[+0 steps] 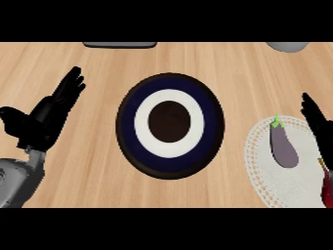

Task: Pick the pear from the placemat and place it in the plate

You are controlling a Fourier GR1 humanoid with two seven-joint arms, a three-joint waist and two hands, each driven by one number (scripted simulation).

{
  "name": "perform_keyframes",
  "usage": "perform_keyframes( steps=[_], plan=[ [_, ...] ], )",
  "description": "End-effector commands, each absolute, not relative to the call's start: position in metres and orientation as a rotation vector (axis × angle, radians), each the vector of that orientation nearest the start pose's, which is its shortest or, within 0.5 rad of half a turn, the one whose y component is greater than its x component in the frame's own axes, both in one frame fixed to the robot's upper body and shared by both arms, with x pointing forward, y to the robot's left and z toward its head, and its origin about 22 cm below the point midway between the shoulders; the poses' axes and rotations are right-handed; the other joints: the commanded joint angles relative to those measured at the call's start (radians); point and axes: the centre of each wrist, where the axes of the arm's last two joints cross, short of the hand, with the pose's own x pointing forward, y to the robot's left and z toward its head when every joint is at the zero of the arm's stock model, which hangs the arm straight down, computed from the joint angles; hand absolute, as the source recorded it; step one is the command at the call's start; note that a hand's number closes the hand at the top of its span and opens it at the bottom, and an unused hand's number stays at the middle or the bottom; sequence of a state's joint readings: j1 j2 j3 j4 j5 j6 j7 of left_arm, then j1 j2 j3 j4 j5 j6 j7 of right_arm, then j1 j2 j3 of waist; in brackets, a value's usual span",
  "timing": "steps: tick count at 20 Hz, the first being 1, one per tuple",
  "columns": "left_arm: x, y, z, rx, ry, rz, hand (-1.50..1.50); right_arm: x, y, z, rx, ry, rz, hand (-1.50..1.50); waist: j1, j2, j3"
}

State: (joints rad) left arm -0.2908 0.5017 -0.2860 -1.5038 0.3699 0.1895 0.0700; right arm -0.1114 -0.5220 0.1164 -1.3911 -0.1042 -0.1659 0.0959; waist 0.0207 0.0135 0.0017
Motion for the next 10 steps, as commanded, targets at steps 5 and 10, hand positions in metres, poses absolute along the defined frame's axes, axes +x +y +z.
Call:
perform_keyframes(
  steps=[5,10],
  plan=[
    [0.303,0.278,0.068,0.246,-1.599,-0.215,0.0,0.294,-0.316,0.076,0.083,-1.586,-0.252,-1.5,-0.041,-0.02,0.001],
    [0.304,0.254,0.041,0.233,-1.567,-0.219,0.0,0.246,-0.337,0.05,-0.401,-1.553,0.286,1.5,-0.038,-0.014,-0.002]
  ],
)
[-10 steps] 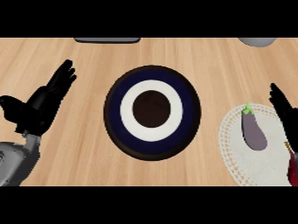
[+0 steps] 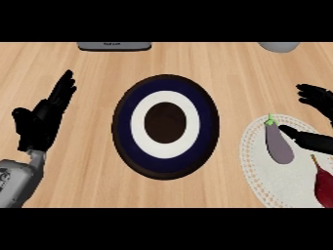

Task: Pick the pear from the placemat and place it in the plate

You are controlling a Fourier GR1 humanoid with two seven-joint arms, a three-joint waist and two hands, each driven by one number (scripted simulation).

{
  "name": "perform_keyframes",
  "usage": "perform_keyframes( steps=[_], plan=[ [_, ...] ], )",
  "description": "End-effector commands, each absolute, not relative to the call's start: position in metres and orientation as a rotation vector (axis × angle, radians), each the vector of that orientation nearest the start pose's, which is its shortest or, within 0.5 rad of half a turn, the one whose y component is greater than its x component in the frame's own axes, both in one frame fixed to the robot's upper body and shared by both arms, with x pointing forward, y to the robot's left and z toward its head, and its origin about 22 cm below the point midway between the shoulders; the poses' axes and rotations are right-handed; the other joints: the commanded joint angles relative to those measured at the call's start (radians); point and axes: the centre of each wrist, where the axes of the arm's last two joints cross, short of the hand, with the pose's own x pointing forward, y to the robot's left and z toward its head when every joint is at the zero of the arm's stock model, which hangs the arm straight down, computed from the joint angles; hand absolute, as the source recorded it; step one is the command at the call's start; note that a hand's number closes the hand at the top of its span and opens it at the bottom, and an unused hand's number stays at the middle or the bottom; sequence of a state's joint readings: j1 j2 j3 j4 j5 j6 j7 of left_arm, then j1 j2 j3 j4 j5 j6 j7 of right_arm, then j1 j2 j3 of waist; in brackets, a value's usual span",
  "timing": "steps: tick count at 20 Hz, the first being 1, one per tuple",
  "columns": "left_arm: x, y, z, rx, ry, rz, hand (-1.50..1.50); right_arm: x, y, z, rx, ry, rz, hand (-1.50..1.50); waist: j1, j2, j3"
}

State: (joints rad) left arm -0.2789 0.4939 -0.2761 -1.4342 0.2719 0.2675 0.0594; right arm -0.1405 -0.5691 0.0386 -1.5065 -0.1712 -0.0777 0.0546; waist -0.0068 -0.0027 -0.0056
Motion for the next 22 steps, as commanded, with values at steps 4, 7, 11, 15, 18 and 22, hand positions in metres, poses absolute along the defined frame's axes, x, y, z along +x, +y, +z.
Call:
perform_keyframes(
  steps=[4,7,11,15,18,22],
  plan=[
    [0.286,0.249,0.032,0.233,-1.54,-0.203,0.0,0.212,-0.329,-0.001,-0.178,-1.539,-0.017,-1.5,-0.008,0.0,0.007],
    [0.278,0.26,0.031,0.23,-1.546,-0.216,0.0,0.182,-0.356,0.004,-0.278,-1.579,0.106,-1.5,0.0,0.001,0.006],
    [0.299,0.256,0.04,0.246,-1.55,-0.225,0.0,0.163,-0.382,0.027,-0.481,-1.627,0.167,-1.5,-0.013,0.0,0.005],
    [0.298,0.264,0.031,0.233,-1.566,-0.218,0.0,0.155,-0.423,0.076,-0.54,-1.612,0.21,-1.5,-0.013,0.001,0.005],
    [0.298,0.268,0.043,0.243,-1.553,-0.213,0.0,0.157,-0.444,0.111,-0.577,-1.43,0.372,-1.5,-0.012,0.0,0.004],
    [0.305,0.259,0.053,0.212,-1.574,-0.209,0.0,0.161,-0.459,0.125,-0.566,-1.214,0.521,-1.5,-0.001,0.003,0.004]
  ],
)
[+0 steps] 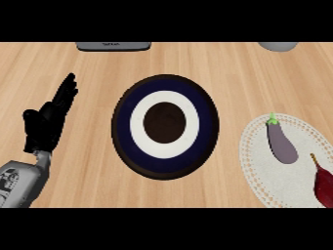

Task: Pick the pear from the placemat and place it in the plate

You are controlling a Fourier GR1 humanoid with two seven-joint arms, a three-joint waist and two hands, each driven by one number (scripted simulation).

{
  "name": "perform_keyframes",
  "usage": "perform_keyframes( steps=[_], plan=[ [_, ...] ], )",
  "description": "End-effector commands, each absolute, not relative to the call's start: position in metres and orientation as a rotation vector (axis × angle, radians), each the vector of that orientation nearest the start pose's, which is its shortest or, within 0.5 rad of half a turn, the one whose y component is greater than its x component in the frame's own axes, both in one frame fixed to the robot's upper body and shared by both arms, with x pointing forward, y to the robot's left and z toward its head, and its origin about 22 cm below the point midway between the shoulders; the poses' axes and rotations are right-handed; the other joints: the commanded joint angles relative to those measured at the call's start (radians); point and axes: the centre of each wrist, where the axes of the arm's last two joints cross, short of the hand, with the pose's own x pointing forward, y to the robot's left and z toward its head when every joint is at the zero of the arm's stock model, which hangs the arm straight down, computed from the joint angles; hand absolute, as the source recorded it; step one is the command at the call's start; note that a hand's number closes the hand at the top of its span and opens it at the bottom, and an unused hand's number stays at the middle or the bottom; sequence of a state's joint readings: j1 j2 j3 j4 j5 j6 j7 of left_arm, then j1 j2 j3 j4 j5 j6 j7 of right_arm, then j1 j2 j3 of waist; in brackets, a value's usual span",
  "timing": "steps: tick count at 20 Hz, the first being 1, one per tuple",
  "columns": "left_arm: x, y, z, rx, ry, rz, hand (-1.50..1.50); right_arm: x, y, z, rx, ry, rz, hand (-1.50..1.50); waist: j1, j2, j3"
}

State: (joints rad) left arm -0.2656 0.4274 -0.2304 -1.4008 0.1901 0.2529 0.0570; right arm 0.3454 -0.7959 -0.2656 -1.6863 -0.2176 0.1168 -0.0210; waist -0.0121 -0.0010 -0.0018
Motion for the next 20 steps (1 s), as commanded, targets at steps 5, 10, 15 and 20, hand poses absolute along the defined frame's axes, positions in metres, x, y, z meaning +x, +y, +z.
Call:
perform_keyframes(
  steps=[5,10,15,20],
  plan=[
    [0.295,0.246,0.033,0.213,-1.564,-0.217,0.0,0.164,-0.467,0.135,-0.51,-1.11,0.593,-1.5,0.009,0.001,0.001],
    [0.302,0.255,0.027,0.221,-1.561,-0.225,0.0,0.181,-0.456,0.138,-0.463,-1.058,0.593,-1.5,0.01,0.001,0.001],
    [0.309,0.245,0.028,0.203,-1.56,-0.236,0.0,0.205,-0.463,0.111,-0.447,-1.032,0.616,-1.5,0.016,0.004,0.002],
    [0.294,0.247,0.031,0.207,-1.552,-0.217,0.0,0.199,-0.44,0.087,-0.446,-0.937,0.698,-1.5,0.013,0.001,0.002]
  ],
)
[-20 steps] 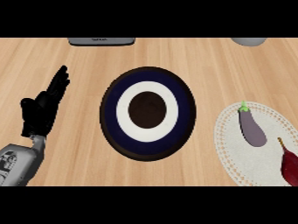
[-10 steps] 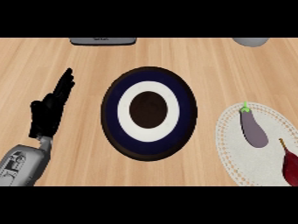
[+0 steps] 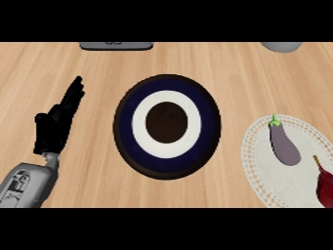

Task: Pick the pear from the placemat and place it in the plate

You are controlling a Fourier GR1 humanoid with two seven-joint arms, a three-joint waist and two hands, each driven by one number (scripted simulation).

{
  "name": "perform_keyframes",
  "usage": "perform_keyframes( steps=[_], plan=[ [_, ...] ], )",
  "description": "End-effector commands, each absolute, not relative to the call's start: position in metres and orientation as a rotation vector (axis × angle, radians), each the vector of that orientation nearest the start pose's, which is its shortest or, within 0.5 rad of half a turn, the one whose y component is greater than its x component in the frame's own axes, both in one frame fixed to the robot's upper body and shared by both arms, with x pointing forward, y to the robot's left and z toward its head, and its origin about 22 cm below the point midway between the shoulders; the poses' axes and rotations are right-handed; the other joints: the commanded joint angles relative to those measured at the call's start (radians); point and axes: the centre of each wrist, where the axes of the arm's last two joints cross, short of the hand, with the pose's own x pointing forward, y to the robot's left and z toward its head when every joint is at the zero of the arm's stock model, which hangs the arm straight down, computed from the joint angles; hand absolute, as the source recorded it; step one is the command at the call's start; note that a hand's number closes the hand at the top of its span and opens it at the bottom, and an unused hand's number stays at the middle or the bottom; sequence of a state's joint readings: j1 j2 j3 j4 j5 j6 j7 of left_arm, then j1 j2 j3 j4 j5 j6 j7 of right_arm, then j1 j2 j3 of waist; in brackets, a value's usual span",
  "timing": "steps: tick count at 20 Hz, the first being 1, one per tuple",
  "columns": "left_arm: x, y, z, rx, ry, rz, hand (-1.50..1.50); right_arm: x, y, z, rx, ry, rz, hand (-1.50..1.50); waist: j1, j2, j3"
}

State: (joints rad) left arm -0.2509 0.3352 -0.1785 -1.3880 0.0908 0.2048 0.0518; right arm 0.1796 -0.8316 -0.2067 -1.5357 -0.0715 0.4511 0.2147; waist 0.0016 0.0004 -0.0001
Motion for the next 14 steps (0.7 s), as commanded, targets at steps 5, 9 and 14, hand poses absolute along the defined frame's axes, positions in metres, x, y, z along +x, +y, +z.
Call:
perform_keyframes(
  steps=[5,9,14],
  plan=[
    [0.294,0.24,0.031,0.207,-1.559,-0.218,0.0,0.226,-0.44,0.061,-0.426,-0.915,0.721,-1.5,0.004,0.001,0.001],
    [0.292,0.256,0.051,0.211,-1.568,-0.221,0.0,0.21,-0.456,0.044,-0.398,-0.9,0.723,-1.5,0.003,0.0,0.001],
    [0.31,0.242,0.047,0.211,-1.555,-0.211,0.0,0.203,-0.443,0.022,-0.406,-0.871,0.744,-1.5,-0.005,0.0,0.0]
  ],
)
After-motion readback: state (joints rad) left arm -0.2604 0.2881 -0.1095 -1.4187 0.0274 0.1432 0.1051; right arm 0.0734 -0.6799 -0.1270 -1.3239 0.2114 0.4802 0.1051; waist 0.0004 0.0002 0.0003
